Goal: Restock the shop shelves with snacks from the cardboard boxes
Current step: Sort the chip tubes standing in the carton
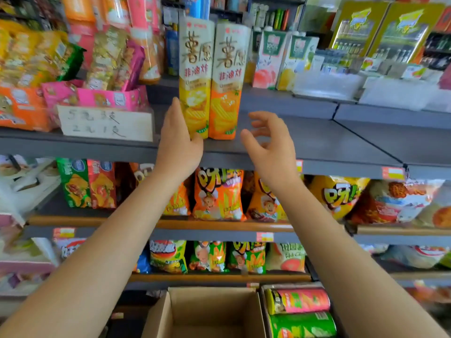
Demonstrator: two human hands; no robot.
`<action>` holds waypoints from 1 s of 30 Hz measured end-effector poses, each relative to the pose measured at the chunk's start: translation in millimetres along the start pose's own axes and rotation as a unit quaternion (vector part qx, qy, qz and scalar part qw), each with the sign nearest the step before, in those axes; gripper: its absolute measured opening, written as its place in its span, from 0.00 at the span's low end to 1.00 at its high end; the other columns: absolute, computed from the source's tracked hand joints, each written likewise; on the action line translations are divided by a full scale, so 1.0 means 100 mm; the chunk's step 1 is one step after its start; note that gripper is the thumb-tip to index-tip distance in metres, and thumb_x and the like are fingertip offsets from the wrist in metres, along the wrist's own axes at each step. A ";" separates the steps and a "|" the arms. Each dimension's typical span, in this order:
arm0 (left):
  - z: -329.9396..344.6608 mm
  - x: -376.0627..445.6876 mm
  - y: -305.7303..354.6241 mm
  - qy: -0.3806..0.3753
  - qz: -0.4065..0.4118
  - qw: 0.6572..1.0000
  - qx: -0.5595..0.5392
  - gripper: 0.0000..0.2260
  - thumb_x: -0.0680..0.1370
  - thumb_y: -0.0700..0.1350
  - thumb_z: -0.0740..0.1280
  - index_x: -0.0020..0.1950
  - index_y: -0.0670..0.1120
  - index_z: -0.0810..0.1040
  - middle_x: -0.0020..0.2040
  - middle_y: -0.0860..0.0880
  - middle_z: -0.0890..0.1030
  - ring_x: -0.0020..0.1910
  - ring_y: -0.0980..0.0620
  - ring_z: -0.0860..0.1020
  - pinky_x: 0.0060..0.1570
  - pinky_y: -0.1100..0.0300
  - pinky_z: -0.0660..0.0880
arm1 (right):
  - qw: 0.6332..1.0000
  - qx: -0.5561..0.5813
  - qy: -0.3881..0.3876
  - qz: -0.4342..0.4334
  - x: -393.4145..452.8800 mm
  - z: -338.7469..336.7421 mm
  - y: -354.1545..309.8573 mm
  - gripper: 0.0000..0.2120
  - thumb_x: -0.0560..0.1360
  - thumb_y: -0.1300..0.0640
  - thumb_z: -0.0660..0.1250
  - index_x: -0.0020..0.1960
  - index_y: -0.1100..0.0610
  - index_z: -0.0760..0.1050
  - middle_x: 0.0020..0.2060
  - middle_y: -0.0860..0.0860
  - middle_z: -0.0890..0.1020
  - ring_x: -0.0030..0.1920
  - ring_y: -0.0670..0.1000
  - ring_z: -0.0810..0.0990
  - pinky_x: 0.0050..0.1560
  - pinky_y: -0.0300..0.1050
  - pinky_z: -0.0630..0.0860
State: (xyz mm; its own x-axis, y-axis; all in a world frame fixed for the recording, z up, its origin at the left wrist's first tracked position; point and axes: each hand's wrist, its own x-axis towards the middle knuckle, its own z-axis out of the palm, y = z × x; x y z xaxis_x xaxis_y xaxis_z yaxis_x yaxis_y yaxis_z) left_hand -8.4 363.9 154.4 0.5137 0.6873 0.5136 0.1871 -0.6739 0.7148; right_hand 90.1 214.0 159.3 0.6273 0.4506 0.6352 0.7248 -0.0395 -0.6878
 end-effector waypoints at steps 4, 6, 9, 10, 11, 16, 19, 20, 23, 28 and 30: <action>0.38 -1.04 0.07 0.089 0.202 0.974 -0.042 0.18 0.77 0.35 0.62 0.66 0.38 0.73 0.62 0.46 0.73 0.64 0.44 0.72 0.67 0.55 0.68 | 1.000 0.001 -0.016 -0.008 -1.01 -0.44 0.33 0.04 0.79 0.61 0.65 0.51 0.57 0.79 0.41 0.53 0.80 0.40 0.50 0.79 0.39 0.41 0.75; 0.76 -1.59 -0.03 -0.050 0.150 0.985 -0.068 0.13 0.78 0.37 0.62 0.62 0.43 0.75 0.56 0.53 0.73 0.56 0.50 0.75 0.57 0.56 0.72 | 0.992 -0.025 -0.076 0.095 -1.56 -0.68 0.79 0.05 0.80 0.60 0.65 0.49 0.58 0.80 0.35 0.56 0.80 0.35 0.55 0.78 0.37 0.48 0.74; 1.42 -2.45 -0.32 -0.314 -0.031 0.948 -0.036 0.08 0.81 0.43 0.62 0.58 0.52 0.78 0.52 0.55 0.77 0.51 0.55 0.77 0.49 0.57 0.74 | 0.937 -0.118 -0.162 0.285 -2.46 -1.06 1.51 0.06 0.80 0.58 0.66 0.51 0.58 0.80 0.38 0.56 0.82 0.39 0.55 0.79 0.41 0.49 0.74; 1.63 -2.75 -0.44 -0.379 -0.072 0.922 -0.015 0.07 0.82 0.44 0.62 0.56 0.53 0.78 0.52 0.55 0.79 0.51 0.55 0.78 0.48 0.57 0.74 | 0.905 -0.158 -0.202 0.339 -2.80 -1.19 1.75 0.07 0.80 0.58 0.65 0.52 0.59 0.80 0.41 0.56 0.83 0.42 0.56 0.80 0.44 0.50 0.75; 1.81 -3.05 -0.55 -0.432 -0.105 0.896 0.006 0.07 0.82 0.45 0.62 0.55 0.54 0.79 0.52 0.54 0.81 0.52 0.54 0.79 0.49 0.57 0.74 | 0.870 -0.190 -0.251 0.380 -3.11 -1.31 1.92 0.08 0.80 0.57 0.65 0.53 0.60 0.80 0.44 0.57 0.83 0.47 0.57 0.81 0.47 0.51 0.75; 2.30 -4.30 -0.71 -0.585 -0.227 0.776 0.061 0.12 0.80 0.48 0.66 0.64 0.51 0.77 0.62 0.48 0.79 0.57 0.52 0.77 0.51 0.60 0.71 | 0.743 -0.314 -0.475 0.352 -4.33 -1.84 2.45 0.28 0.75 0.41 0.67 0.73 0.48 0.70 0.73 0.51 0.68 0.73 0.57 0.65 0.72 0.56 0.64; 2.44 -4.62 -0.59 -0.580 -0.273 0.763 0.078 0.27 0.79 0.47 0.69 0.76 0.48 0.65 0.72 0.46 0.69 0.67 0.48 0.72 0.55 0.60 0.69 | 0.723 -0.354 -0.537 0.250 -4.65 -2.02 2.47 0.47 0.70 0.37 0.72 0.80 0.47 0.52 0.80 0.51 0.51 0.80 0.56 0.48 0.77 0.66 0.49; 2.48 -4.69 -0.55 -0.571 -0.284 0.765 0.089 0.29 0.79 0.47 0.68 0.78 0.48 0.62 0.74 0.45 0.67 0.69 0.47 0.71 0.55 0.61 0.68 | 0.713 -0.365 -0.557 0.219 -4.71 -2.04 2.48 0.49 0.71 0.40 0.72 0.81 0.49 0.46 0.81 0.52 0.46 0.80 0.57 0.43 0.77 0.68 0.46; 2.55 -4.82 -0.45 -0.535 -0.320 0.775 0.103 0.31 0.80 0.44 0.67 0.80 0.50 0.57 0.76 0.45 0.63 0.69 0.46 0.70 0.50 0.62 0.68 | 0.690 -0.406 -0.579 0.152 -4.79 -2.07 2.57 0.47 0.77 0.54 0.68 0.81 0.50 0.36 0.80 0.56 0.38 0.78 0.59 0.33 0.75 0.68 0.41; 2.50 -4.97 -0.39 -0.409 -0.452 0.792 0.034 0.19 0.78 0.46 0.68 0.68 0.49 0.69 0.52 0.52 0.79 0.47 0.54 0.79 0.44 0.57 0.78 | 0.671 -0.405 -0.613 0.094 -4.78 -2.13 2.73 0.50 0.73 0.44 0.71 0.81 0.49 0.39 0.79 0.58 0.35 0.78 0.65 0.34 0.74 0.71 0.41; 2.41 -5.06 -0.41 -0.354 -0.505 0.787 0.022 0.14 0.79 0.47 0.67 0.64 0.49 0.72 0.49 0.52 0.79 0.47 0.51 0.80 0.51 0.51 0.80 | 0.681 -0.401 -0.609 0.073 -4.78 -2.16 2.75 0.50 0.73 0.39 0.70 0.81 0.50 0.41 0.79 0.59 0.36 0.78 0.66 0.35 0.75 0.71 0.41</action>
State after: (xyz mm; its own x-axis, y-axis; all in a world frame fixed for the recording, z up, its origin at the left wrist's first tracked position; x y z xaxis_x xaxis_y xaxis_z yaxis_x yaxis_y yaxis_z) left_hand -74.0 -21.8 -249.3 0.4191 0.5655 -0.7103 0.8204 0.0993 0.5631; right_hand 51.2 -205.4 -257.4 0.3628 0.7752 -0.5172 0.9084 -0.4180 0.0108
